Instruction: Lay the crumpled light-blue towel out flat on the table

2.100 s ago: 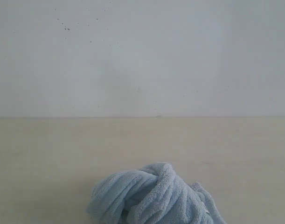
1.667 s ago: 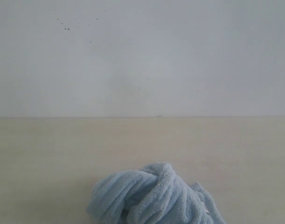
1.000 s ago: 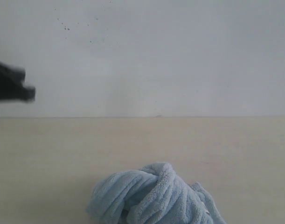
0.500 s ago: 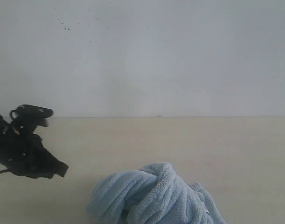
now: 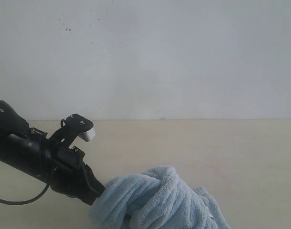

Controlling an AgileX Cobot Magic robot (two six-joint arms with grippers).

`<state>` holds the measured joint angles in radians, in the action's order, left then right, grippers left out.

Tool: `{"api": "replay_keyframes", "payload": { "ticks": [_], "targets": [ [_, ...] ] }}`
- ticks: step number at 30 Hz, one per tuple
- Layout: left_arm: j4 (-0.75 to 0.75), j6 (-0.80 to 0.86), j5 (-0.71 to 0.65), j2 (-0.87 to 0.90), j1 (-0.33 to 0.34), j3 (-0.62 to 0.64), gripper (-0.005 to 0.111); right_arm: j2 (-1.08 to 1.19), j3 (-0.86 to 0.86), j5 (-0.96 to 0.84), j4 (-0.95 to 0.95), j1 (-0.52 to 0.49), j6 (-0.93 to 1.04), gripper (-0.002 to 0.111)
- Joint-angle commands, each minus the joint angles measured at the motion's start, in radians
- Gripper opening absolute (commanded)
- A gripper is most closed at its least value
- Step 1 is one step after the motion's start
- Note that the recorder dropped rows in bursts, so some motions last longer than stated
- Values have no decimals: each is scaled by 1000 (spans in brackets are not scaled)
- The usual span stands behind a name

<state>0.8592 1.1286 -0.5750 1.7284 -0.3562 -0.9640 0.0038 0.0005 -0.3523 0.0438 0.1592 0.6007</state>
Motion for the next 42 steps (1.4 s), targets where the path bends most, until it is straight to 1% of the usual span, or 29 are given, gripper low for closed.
{"api": "replay_keyframes", "payload": {
  "ticks": [1, 3, 8, 10, 11, 13, 15, 18, 19, 21, 22, 24, 27, 29, 34, 35, 37, 40, 42],
  "targets": [
    [15, 9, -10, 58, -3, -8, 14, -4, 0, 4, 6, 1, 1, 0],
    [13, 9, -27, 76, -3, -8, 29, -4, 0, 4, 6, 1, 1, 0],
    [33, 9, 21, 86, -3, -8, 78, -4, 0, 4, 6, 1, 1, 0],
    [74, 9, 53, 86, -3, -8, 87, -4, 0, 4, 6, 1, 1, 0],
    [90, 9, 63, 86, -3, -8, 88, -4, 0, 4, 6, 1, 1, 0],
    [94, 21, 81, 88, -3, -8, 88, -4, 0, 4, 6, 1, 1, 0],
    [94, 82, 68, 106, -3, -8, 88, -4, 0, 4, 6, 1, 1, 0],
    [94, 199, -33, 150, -3, -8, 84, -4, 0, 4, 6, 1, 1, 0],
    [99, 234, -72, 167, -3, -8, 81, -4, 0, 4, 6, 1, 1, 0],
    [131, 268, -93, 181, -3, -8, 74, -4, 0, 4, 6, 1, 1, 0],
    [152, 268, -89, 181, -3, -10, 67, -4, 0, 4, 6, 1, 1, 0],
    [182, 245, -94, 166, -3, -28, 51, -4, 0, 4, 6, 1, 1, 0],
    [173, 173, -125, 112, -3, -73, 24, -4, 0, 4, 6, 1, 1, 0],
    [173, 148, -164, 52, -3, -101, 4, -4, 0, 4, 6, 1, 1, 0],
    [203, 143, -184, -164, -3, -119, 4, -4, 0, 4, 6, 1, 1, 0],
    [177, 143, -184, -214, -3, -119, 4, -4, 0, 4, 6, 1, 1, 0],
    [70, 143, -175, -293, -3, -116, 4, -4, 0, 4, 6, 1, 1, 0],
    [-64, 109, -175, -351, -3, -98, 4, -4, 0, 4, 6, 1, 1, 0],
    [-57, 61, -181, -366, -3, -78, 4, -4, 0, 4, 6, 1, 1, 0]
  ]
}}
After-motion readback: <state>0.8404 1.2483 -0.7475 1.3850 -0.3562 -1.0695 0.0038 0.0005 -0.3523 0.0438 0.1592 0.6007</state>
